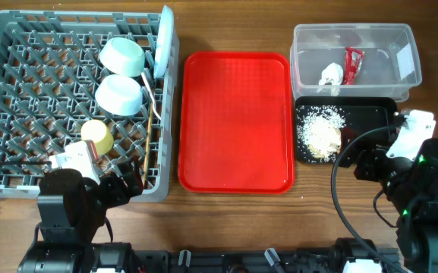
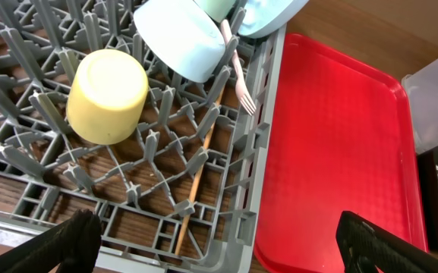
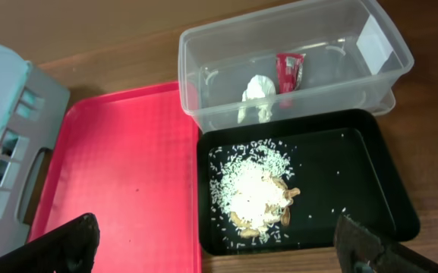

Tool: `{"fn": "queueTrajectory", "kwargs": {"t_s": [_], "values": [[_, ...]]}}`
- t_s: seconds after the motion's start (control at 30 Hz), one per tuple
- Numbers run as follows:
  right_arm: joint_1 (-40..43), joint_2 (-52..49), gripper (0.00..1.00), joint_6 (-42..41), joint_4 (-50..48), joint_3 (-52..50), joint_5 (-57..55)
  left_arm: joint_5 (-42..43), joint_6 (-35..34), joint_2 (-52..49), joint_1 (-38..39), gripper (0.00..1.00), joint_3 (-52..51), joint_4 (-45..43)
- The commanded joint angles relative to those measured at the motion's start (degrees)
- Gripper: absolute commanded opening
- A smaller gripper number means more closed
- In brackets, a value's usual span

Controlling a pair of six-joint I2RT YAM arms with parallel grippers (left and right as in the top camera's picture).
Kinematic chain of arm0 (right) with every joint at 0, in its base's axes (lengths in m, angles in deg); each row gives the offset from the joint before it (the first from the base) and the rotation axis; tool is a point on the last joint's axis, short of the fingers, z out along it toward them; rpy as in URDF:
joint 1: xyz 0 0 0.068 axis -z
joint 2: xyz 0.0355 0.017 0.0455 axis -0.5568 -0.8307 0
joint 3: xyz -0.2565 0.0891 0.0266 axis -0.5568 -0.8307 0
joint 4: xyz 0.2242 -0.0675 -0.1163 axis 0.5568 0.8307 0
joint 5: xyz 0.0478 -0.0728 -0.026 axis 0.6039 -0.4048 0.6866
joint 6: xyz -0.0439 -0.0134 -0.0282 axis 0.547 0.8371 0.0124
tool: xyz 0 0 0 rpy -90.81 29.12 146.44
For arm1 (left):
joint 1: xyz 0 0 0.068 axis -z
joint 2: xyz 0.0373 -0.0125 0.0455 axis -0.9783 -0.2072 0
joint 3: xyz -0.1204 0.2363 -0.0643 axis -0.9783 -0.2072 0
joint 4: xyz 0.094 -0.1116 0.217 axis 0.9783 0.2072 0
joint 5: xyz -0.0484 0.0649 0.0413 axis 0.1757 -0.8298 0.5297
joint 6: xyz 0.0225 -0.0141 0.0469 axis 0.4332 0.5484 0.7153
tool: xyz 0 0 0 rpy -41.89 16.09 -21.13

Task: Sort waste into correct bins and load items into the dishwasher rack

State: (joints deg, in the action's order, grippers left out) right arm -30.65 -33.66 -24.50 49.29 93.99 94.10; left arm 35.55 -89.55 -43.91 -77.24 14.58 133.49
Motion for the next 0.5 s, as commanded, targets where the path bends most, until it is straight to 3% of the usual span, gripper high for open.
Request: {"fn": "queueTrajectory", "kwargs": {"t_s": [0.0,0.1,0.3,0.4,0.47], "values": [[0.0,3.7,1.0,1.1,-4.4,-3.1,-1.7,0.1,-0.5,0.1,0.2,1.0,-0.3,0.2],[-1.5,12.0,1.0,4.5,-16.8,-12.0,-1.7,0.1,-0.5,0.2,0.2,1.0,-0.3,0.2],[-5.2,37.1,1.0,4.9,-51.1,-41.8,-1.7,0.1,-0.5,0.1,0.2,1.0,-0.3,0.2],[-5.2,39.3,1.0,6.0,-65.1,-51.9,-1.7,0.1,-0.5,0.1,0.2,1.0,-0.3,0.2],[-5.2,39.3,1.0,7.5,-67.9,-57.8,-1.7,0.1,-0.5,0.1,0.2,1.0,-0.3,0.2]]}}
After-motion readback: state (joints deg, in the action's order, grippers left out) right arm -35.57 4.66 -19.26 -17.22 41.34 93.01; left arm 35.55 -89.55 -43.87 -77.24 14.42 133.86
